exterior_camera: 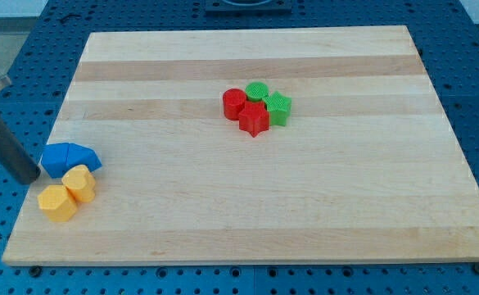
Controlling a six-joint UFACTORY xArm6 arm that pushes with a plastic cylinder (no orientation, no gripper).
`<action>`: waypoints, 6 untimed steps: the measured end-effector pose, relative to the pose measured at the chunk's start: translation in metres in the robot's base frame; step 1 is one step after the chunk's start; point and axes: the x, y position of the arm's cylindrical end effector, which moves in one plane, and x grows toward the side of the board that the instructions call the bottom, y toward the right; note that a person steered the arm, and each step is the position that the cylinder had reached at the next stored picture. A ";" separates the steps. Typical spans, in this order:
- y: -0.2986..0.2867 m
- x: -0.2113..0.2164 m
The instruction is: Separate the yellow heart and the yellow hexagon
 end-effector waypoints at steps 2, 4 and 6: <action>0.019 0.040; 0.091 0.039; 0.097 0.039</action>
